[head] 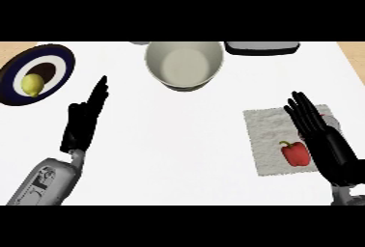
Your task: Pick the can from the placemat and place it in the bowl
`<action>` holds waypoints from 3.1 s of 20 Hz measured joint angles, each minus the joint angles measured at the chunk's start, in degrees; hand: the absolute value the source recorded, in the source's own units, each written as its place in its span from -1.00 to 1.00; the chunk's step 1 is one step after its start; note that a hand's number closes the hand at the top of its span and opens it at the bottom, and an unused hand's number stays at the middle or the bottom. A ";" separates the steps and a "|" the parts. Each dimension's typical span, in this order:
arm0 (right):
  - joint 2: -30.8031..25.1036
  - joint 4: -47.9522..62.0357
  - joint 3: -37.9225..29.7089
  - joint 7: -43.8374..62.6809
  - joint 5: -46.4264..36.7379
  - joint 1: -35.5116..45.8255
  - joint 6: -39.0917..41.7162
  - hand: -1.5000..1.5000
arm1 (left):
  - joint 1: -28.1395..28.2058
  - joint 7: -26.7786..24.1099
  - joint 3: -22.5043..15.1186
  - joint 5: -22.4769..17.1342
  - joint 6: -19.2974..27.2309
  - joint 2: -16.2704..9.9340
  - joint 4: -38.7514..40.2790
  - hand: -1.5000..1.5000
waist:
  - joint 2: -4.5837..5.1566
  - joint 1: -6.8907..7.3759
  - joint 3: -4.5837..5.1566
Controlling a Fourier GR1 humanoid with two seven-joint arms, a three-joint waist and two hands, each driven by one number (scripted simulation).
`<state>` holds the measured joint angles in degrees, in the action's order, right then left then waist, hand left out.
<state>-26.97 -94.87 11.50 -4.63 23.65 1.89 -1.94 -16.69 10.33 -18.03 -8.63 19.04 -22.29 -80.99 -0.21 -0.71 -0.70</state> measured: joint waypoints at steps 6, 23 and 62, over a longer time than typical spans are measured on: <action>-10.43 1.90 -9.37 -3.17 -3.45 -1.15 2.31 1.00 | 3.09 -4.08 0.44 -5.39 -4.41 4.01 -2.91 0.00 | 0.04 -0.07 0.62; -24.75 -5.59 -12.33 7.08 -31.61 -11.76 -10.12 -1.00 | 8.02 -5.40 0.97 -13.40 -12.88 7.39 -7.40 0.00 | 0.07 0.17 0.97; -11.44 7.98 -1.57 52.59 -47.77 14.18 24.22 -1.00 | 8.65 -3.85 5.89 -6.79 -18.12 13.85 -6.47 0.00 | 0.22 0.86 0.70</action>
<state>-38.41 -86.89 9.93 47.96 -24.12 16.07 22.28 -8.04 6.48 -12.15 -15.42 0.92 -8.45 -87.46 0.01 0.14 0.00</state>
